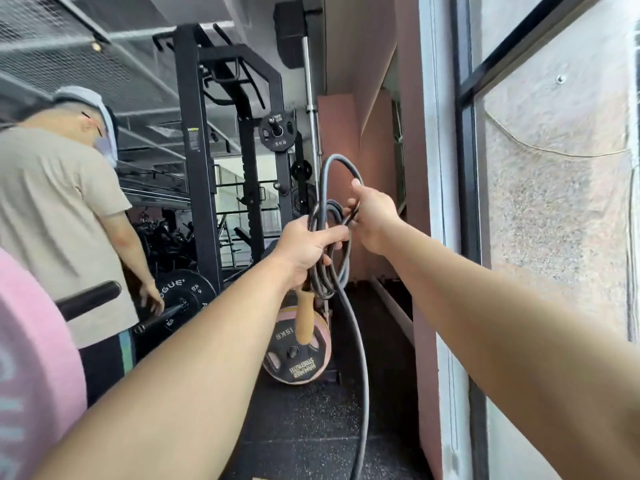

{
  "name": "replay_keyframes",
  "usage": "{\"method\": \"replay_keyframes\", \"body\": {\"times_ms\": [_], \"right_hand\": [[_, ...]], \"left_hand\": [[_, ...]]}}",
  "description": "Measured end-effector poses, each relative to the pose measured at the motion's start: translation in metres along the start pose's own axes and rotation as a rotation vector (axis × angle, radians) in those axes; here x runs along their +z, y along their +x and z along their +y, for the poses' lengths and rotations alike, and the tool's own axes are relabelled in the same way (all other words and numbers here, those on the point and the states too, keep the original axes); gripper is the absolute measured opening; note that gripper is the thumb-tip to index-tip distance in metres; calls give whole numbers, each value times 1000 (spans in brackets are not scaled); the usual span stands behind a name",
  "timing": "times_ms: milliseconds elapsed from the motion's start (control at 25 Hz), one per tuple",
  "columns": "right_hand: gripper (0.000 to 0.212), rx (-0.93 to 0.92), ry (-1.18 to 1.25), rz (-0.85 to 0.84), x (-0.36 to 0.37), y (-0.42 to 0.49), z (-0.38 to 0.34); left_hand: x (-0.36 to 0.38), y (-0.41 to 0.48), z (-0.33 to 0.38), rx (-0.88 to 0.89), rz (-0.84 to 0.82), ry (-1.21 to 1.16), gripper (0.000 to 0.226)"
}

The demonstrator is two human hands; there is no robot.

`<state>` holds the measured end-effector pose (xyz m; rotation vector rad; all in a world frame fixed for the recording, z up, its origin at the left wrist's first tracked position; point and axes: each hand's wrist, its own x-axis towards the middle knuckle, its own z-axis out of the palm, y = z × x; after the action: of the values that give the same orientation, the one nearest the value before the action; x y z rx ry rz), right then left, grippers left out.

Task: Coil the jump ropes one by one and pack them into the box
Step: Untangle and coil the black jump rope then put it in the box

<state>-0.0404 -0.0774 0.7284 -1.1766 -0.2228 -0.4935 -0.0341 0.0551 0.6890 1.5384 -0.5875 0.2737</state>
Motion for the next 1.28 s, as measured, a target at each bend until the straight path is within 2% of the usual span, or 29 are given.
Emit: {"method": "replay_keyframes", "body": {"times_ms": [40, 120, 200, 240, 360, 480, 560, 640, 760, 880, 1040, 1080, 1160, 1240, 1280], "right_hand": [[31, -42, -120, 2, -3, -9, 11], [40, -103, -233, -109, -15, -35, 46], [36, -171, -340, -294, -24, -67, 80], [32, -217, -416, -333, -24, -74, 91], [22, -267, -462, -288, -12, -65, 92], [25, -169, -196, -311, 9, -48, 71], [29, -49, 116, -255, 23, -36, 49], [29, 39, 322, -223, 35, -24, 25], [29, 99, 436, -212, 44, -12, 3], [29, 61, 285, -124, 41, -15, 4], [39, -199, -251, -15, 11, -58, 39], [39, -204, -295, -49, 0, -73, 55], [32, -116, -336, -249, -15, -98, 87], [15, -40, -403, -421, -17, -106, 102], [9, -56, -409, -426, -14, -103, 99]], "left_hand": [[-4, 3, 5, 13, 64, -21, 37], [-15, 9, 20, 46, 189, -116, 28], [-25, 14, 38, 104, 266, -139, 20], [-28, 16, 45, 133, 278, -115, 18], [-32, 15, 58, 167, 293, -87, 26], [-45, 9, 62, 110, 292, -104, 49], [-51, -4, 49, 51, 205, -43, 36], [-49, -21, 27, -35, 49, 39, 25], [-37, -41, -3, -107, -126, 39, 33], [-25, -43, -8, -62, -43, -28, 32], [-24, -25, 6, 42, 168, 41, 35], [-26, -19, 11, 49, 224, 53, 36], [-32, -8, 20, 75, 284, -1, 35], [-39, -4, 24, 85, 276, -51, 35], [-42, -6, 23, 75, 254, -48, 36]]}}
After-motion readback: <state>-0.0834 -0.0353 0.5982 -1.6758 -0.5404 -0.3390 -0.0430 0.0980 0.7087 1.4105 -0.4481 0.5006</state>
